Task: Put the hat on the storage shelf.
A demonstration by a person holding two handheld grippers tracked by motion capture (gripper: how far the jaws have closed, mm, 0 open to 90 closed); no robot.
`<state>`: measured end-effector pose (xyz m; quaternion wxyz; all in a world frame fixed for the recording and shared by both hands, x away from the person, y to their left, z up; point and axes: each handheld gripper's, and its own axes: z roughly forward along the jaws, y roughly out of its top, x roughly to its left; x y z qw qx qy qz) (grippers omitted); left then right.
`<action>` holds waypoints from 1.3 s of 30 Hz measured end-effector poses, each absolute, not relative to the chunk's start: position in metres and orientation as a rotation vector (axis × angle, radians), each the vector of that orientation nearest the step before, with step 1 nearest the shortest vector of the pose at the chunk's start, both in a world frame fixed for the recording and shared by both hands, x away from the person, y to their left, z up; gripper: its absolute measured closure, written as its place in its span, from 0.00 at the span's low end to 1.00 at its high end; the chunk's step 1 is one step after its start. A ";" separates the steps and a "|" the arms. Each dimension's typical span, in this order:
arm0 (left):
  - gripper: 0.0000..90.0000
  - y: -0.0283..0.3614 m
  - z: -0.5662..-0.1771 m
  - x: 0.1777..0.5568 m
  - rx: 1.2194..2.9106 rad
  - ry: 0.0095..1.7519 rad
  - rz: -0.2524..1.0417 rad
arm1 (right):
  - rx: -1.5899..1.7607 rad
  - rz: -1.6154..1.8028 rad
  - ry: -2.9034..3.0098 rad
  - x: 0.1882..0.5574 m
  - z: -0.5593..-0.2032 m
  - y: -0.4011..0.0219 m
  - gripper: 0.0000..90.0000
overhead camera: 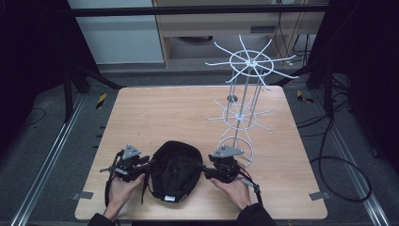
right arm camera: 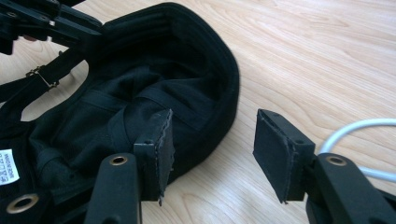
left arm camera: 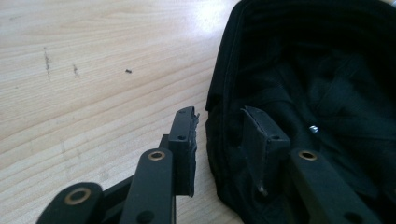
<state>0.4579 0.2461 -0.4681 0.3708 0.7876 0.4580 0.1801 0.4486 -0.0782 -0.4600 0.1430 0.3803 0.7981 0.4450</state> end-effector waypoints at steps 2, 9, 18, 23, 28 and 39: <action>0.75 0.246 -0.470 0.459 2.023 1.184 0.447 | 1.090 1.277 2.314 0.450 -0.462 -0.073 0.53; 0.90 0.247 -0.474 0.460 2.032 1.208 0.415 | 1.093 1.247 2.351 0.453 -0.471 -0.062 0.53; 0.92 0.244 -0.476 0.458 2.058 1.205 0.407 | 1.143 1.215 2.377 0.457 -0.482 -0.060 0.56; 0.92 0.245 -0.477 0.458 2.060 1.212 0.394 | 1.171 1.190 2.393 0.460 -0.487 -0.059 0.60; 0.92 0.244 -0.477 0.457 2.065 1.211 0.391 | 1.176 1.158 2.392 0.461 -0.488 -0.057 0.70; 0.92 0.238 -0.472 0.448 2.053 1.161 0.393 | 1.165 1.208 2.292 0.457 -0.471 -0.066 0.92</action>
